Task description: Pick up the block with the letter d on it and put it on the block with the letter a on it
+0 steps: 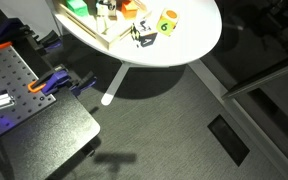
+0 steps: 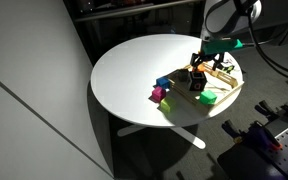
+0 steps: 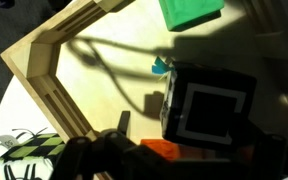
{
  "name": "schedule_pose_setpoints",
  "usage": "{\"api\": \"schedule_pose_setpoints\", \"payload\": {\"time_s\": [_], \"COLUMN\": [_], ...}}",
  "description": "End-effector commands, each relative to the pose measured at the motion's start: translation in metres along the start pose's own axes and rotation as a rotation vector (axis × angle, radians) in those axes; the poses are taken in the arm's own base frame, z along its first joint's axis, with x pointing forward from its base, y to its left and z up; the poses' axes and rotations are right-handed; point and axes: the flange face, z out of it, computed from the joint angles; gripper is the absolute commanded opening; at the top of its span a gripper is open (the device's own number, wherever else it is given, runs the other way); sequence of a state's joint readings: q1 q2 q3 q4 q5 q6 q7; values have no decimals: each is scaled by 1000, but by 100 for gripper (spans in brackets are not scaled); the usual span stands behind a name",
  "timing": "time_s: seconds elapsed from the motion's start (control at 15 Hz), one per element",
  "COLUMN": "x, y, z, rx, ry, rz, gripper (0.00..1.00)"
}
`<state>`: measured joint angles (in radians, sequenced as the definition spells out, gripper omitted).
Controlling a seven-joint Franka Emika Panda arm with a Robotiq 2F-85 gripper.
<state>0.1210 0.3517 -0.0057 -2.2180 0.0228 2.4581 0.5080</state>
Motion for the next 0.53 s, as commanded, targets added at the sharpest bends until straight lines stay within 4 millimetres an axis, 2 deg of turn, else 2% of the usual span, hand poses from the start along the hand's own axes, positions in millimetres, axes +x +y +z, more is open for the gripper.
{"api": "schedule_pose_setpoints", "payload": {"time_s": [0.0,0.47], "x": [8,11], "y": [-13,-33], "z": [3,16], "rx": [-1,-13], "ry": [21,17], "rz": [7,-9], "gripper": [100,100]}}
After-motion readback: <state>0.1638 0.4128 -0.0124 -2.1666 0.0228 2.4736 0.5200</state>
